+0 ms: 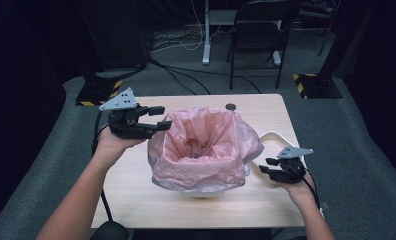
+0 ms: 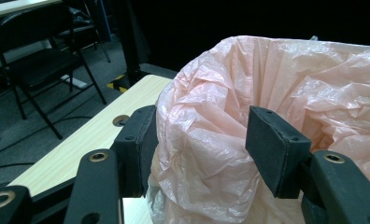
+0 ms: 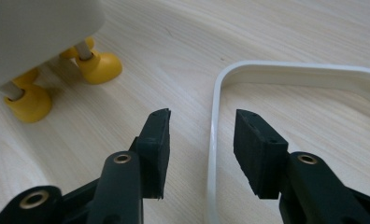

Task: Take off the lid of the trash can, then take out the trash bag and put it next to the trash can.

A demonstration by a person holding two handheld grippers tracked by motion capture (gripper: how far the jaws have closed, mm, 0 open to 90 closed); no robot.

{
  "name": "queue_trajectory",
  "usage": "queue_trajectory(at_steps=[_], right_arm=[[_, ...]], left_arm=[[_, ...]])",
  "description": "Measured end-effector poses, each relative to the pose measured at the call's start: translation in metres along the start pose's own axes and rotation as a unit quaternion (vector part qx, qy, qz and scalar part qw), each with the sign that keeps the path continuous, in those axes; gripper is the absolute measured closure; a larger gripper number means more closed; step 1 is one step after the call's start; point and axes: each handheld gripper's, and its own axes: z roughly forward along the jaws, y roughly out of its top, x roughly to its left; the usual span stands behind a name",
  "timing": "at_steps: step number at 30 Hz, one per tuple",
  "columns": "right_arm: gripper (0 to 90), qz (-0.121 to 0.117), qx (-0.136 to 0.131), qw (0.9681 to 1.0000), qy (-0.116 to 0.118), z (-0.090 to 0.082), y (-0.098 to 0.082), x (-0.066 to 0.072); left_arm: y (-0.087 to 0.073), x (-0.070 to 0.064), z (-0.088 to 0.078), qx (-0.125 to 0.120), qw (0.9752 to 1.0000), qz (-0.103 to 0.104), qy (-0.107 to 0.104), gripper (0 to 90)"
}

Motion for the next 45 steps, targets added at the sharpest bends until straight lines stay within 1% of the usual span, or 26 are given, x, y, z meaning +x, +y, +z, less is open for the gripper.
queue_trajectory(at_steps=[5, 8, 14, 20, 23, 28, 35, 37, 45], right_arm=[[53.2, 0.003, -0.009, 0.9999, 0.007, -0.011, 0.007, 0.001], [52.9, 0.002, -0.013, 0.9998, 0.012, -0.020, 0.013, 0.004], [52.6, -0.023, -0.018, 0.9995, 0.009, -0.036, 0.031, 0.013], [52.0, -0.036, -0.036, 0.9984, 0.026, -0.053, 0.052, 0.025], [51.7, -0.040, -0.042, 0.9979, 0.029, -0.059, 0.059, 0.030], [51.3, -0.058, -0.046, 0.9968, 0.029, -0.068, 0.070, 0.037], [49.8, -0.061, -0.054, 0.9959, 0.038, -0.077, 0.080, 0.039], [49.4, -0.064, -0.057, 0.9955, 0.041, -0.082, 0.085, 0.041], [47.3, -0.093, -0.079, 0.9916, 0.042, -0.110, 0.103, 0.055]], left_arm=[[0.000, 0.000, 0.000, -0.001, 1.0000, -0.001, 0.001, 43.3], [0.000, 0.000, 0.001, 0.000, 1.0000, 0.000, 0.002, 43.2], [0.001, 0.001, 0.001, 0.001, 1.0000, 0.000, 0.003, 42.6], [0.001, 0.002, 0.001, 0.003, 1.0000, -0.001, 0.003, 41.7], [0.001, 0.002, 0.000, 0.003, 1.0000, -0.001, 0.003, 41.6], [0.002, 0.002, -0.001, 0.003, 1.0000, -0.002, 0.005, 41.2], [0.003, 0.002, -0.002, 0.001, 1.0000, 0.000, 0.010, 40.5], [0.005, 0.003, -0.002, 0.001, 0.9999, -0.003, 0.013, 40.4], [0.006, 0.005, 0.001, 0.004, 0.9998, -0.007, 0.017, 39.5]])
